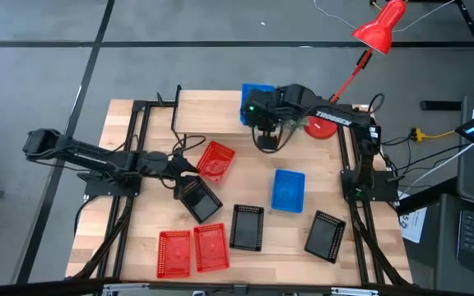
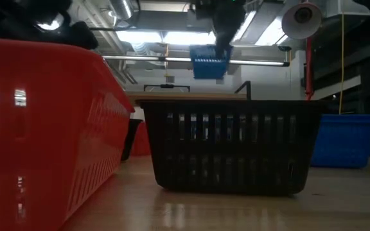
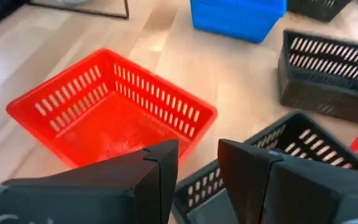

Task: Stack baskets on shelf by color
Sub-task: Put the left blue bin on the shelf, then put the top red bin on the shelf, then put the left black bin on the shelf

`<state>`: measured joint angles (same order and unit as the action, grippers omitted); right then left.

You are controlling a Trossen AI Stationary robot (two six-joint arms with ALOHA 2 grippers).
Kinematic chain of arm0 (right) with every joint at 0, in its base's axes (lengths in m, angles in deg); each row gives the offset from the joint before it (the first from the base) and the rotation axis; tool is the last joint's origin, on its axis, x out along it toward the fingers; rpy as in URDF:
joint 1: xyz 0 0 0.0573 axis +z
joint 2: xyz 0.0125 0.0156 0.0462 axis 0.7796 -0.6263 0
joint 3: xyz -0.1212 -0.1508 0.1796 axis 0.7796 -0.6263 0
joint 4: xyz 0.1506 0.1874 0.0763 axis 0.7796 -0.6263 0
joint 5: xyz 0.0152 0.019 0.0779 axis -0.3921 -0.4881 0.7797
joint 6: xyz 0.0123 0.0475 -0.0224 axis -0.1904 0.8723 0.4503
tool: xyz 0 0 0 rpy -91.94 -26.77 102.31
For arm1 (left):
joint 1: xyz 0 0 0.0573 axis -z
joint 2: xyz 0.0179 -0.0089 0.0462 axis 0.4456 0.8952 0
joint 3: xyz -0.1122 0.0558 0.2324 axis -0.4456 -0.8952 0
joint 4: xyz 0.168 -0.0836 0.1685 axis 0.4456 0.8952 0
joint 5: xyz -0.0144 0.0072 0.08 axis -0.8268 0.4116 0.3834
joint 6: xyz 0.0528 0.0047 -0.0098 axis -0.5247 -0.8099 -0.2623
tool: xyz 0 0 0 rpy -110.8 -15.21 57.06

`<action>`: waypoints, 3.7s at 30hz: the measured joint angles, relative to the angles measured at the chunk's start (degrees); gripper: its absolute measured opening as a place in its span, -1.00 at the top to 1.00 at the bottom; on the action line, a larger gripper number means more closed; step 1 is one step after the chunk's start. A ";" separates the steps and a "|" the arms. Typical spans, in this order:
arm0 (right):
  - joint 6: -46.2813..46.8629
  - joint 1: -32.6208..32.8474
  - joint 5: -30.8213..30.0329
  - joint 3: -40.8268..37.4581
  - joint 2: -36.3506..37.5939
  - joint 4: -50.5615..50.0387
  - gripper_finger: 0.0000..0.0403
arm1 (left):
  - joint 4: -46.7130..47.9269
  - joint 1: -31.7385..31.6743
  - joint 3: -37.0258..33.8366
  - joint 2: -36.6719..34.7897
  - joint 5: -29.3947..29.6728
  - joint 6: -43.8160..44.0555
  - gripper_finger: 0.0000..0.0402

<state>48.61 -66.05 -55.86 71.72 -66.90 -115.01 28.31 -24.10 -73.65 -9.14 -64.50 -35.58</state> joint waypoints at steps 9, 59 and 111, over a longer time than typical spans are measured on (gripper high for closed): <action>-5.64 -5.28 6.13 -6.66 0.22 2.29 1.00 | 9.14 -4.26 13.85 12.48 -5.52 -10.66 0.47; 26.18 10.42 18.93 12.68 4.56 -9.81 0.24 | 30.74 0.20 30.40 26.49 3.51 -12.16 0.99; 89.71 61.78 1.37 -28.19 7.56 8.73 0.24 | 64.64 -37.89 55.07 22.33 -12.90 -39.06 0.55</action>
<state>138.32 -4.28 -54.49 43.53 -59.34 -106.29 92.95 -61.98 -18.58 13.19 -77.40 -74.64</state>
